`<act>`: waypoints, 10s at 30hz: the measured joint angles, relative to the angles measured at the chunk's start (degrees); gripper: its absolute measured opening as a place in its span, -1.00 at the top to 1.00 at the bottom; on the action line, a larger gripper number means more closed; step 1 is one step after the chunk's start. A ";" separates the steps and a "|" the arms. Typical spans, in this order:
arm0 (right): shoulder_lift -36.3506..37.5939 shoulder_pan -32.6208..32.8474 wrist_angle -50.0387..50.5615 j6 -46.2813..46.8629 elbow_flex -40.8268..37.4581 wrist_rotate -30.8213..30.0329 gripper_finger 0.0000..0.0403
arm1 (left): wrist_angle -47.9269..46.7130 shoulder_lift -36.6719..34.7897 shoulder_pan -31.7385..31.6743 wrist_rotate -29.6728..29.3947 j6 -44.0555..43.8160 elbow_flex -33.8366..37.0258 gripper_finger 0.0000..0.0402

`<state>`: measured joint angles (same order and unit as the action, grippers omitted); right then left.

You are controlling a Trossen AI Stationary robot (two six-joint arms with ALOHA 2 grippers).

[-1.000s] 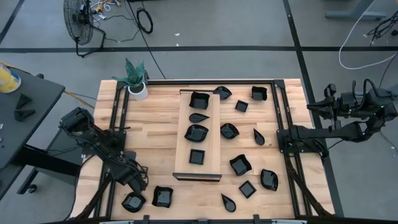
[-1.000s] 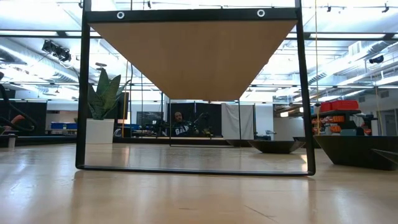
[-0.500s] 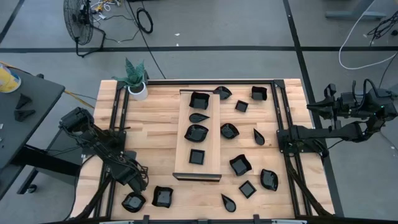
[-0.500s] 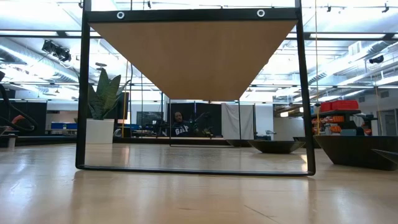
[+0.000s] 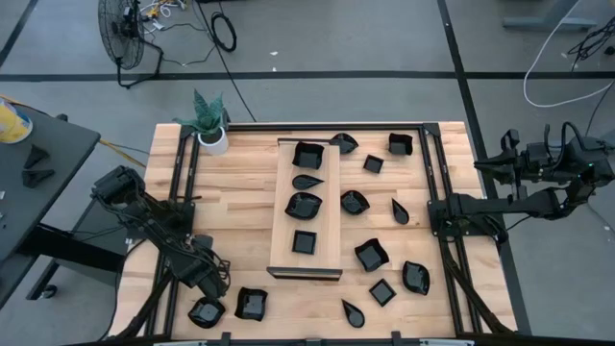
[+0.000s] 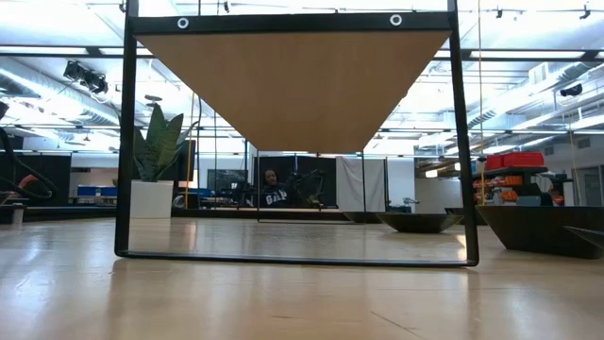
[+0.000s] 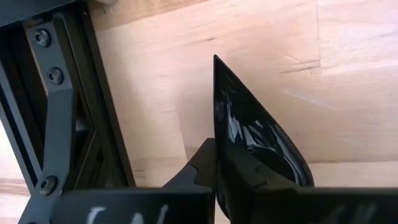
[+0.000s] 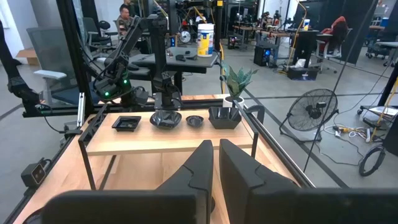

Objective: Pick & Place Mini shaped plates
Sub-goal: Stack the drop shaped plate on top of the drop shaped plate, then stack the leaf shaped plate on top of the leaf shaped plate on the shelf

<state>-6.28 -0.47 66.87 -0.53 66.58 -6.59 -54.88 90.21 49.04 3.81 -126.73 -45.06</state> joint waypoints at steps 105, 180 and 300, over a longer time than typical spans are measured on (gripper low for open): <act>0.00 -0.02 0.00 0.02 -0.02 0.00 0.83 | 17.69 -16.12 -60.42 -18.92 135.16 -28.63 0.98; -0.02 -0.02 0.00 0.00 -0.01 0.00 0.83 | 16.45 5.49 -66.90 13.14 166.89 -40.04 0.98; 0.00 -0.02 0.01 0.02 0.00 0.00 0.83 | -2.31 -25.51 -29.68 3.29 122.06 -12.66 0.19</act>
<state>-6.28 -0.49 66.88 -0.52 66.58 -6.59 -57.19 64.71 19.35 7.09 -4.67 -57.71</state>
